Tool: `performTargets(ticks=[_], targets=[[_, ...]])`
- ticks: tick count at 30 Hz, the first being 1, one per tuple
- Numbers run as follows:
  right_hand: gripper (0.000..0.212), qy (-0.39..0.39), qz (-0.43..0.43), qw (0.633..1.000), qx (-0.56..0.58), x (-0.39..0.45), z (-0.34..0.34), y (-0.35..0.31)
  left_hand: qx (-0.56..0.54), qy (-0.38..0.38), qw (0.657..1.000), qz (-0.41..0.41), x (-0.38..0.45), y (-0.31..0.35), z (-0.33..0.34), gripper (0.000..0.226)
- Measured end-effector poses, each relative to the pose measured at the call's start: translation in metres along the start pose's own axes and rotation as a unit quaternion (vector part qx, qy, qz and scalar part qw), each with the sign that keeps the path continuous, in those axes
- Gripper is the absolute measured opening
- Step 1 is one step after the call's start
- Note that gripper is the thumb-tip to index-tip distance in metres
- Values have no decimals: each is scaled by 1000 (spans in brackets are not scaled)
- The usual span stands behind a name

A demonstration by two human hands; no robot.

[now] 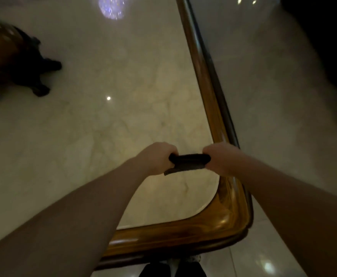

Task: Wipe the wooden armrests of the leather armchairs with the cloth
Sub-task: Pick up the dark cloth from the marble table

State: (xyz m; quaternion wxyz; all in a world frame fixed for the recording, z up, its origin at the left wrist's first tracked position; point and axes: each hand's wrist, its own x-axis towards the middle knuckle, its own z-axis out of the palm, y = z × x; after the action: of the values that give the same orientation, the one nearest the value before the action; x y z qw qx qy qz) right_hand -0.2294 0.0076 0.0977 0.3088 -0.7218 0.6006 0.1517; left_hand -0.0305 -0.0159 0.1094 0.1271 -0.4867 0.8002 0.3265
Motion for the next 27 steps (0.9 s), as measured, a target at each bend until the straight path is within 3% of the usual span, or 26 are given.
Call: performTargets(ticks=[4, 8, 11, 14, 16, 27], targets=[[3, 21, 35, 999, 32, -51, -43, -7, 7, 12, 1000, 8, -19, 25, -53, 17], [7, 37, 108, 993, 25, -111, -82, -22, 74, -6, 995, 71, -38, 66, -99, 15], [29, 30, 167, 985, 44, -151, -98, -28, 146, -19, 980, 134, -49, 103, -123, 15], [6, 72, 200, 971, 106, -198, -119, -25, 184, -20, 963, 195, -59, 141, -151, 17], [17, 106, 231, 961, 112, -233, -130, -20, 208, -24, 949, 237, -59, 171, -167, 18], [9, 283, 423, 848, 149, -428, -116, 7, 167, -38, 888, 427, -95, 350, -164, 16]])
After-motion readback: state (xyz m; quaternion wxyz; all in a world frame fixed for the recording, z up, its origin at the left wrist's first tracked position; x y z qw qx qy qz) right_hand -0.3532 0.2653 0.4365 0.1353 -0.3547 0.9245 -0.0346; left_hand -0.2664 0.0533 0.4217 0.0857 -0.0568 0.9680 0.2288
